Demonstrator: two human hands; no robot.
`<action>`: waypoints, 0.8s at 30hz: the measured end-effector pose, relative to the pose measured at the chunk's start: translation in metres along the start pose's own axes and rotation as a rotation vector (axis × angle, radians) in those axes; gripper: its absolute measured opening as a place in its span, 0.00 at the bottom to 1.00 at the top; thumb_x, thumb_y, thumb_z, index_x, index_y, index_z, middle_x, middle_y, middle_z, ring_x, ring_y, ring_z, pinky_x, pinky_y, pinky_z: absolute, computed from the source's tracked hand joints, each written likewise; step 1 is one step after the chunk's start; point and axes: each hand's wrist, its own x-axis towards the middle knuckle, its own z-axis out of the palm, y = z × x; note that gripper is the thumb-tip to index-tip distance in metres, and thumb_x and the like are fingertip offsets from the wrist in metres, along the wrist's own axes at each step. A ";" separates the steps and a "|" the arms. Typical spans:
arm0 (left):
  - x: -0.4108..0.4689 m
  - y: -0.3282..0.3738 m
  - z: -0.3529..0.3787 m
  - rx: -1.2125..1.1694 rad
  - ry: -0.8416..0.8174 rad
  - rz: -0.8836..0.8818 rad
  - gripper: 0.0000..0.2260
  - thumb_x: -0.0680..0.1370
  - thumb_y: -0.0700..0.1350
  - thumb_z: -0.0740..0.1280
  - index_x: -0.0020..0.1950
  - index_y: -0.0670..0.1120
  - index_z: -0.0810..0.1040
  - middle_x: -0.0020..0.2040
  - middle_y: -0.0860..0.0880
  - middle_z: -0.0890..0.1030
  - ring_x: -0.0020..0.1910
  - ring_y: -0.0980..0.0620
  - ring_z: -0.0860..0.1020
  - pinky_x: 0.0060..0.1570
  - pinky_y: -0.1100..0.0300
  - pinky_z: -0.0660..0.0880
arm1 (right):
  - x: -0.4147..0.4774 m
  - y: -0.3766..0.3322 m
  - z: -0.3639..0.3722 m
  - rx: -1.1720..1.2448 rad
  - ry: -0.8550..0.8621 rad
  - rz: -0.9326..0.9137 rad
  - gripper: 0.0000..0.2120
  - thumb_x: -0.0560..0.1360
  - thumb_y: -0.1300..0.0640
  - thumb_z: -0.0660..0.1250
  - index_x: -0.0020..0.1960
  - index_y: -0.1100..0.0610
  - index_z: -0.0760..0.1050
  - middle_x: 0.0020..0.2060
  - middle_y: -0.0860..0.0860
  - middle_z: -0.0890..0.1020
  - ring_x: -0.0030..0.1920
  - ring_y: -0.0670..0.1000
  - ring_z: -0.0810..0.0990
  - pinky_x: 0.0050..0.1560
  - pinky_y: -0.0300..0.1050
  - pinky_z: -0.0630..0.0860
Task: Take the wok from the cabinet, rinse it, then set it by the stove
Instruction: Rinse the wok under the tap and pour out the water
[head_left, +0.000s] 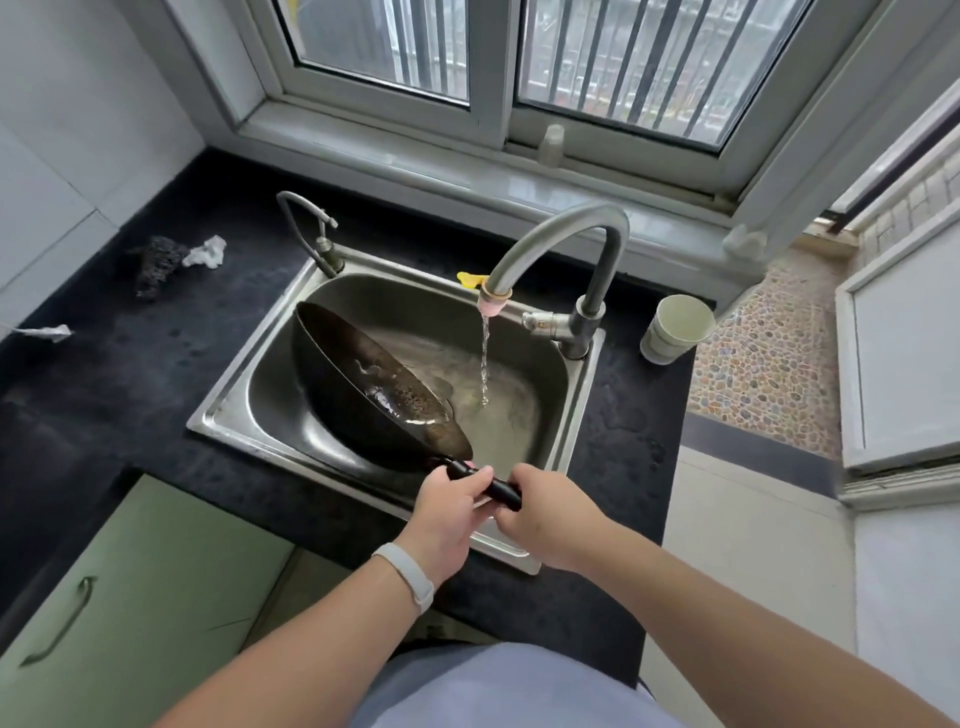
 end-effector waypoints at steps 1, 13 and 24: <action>-0.001 0.000 0.002 -0.004 -0.002 0.008 0.03 0.80 0.34 0.64 0.49 0.40 0.71 0.45 0.42 0.76 0.46 0.45 0.82 0.36 0.59 0.79 | 0.001 0.003 -0.002 0.033 -0.001 -0.005 0.07 0.77 0.52 0.64 0.49 0.56 0.71 0.42 0.52 0.80 0.40 0.56 0.79 0.37 0.47 0.74; -0.014 0.006 -0.006 -0.286 -0.185 -0.005 0.05 0.81 0.34 0.61 0.53 0.39 0.75 0.51 0.41 0.80 0.51 0.45 0.82 0.52 0.52 0.79 | -0.005 0.012 -0.006 0.570 -0.103 0.012 0.09 0.76 0.60 0.66 0.54 0.53 0.81 0.34 0.55 0.77 0.28 0.52 0.74 0.27 0.44 0.72; -0.008 -0.002 -0.002 -0.115 -0.120 0.078 0.12 0.79 0.31 0.64 0.62 0.37 0.72 0.52 0.40 0.79 0.52 0.44 0.82 0.48 0.55 0.81 | -0.008 0.017 -0.011 0.708 -0.229 0.024 0.04 0.80 0.59 0.65 0.52 0.57 0.78 0.38 0.54 0.79 0.28 0.49 0.78 0.28 0.42 0.76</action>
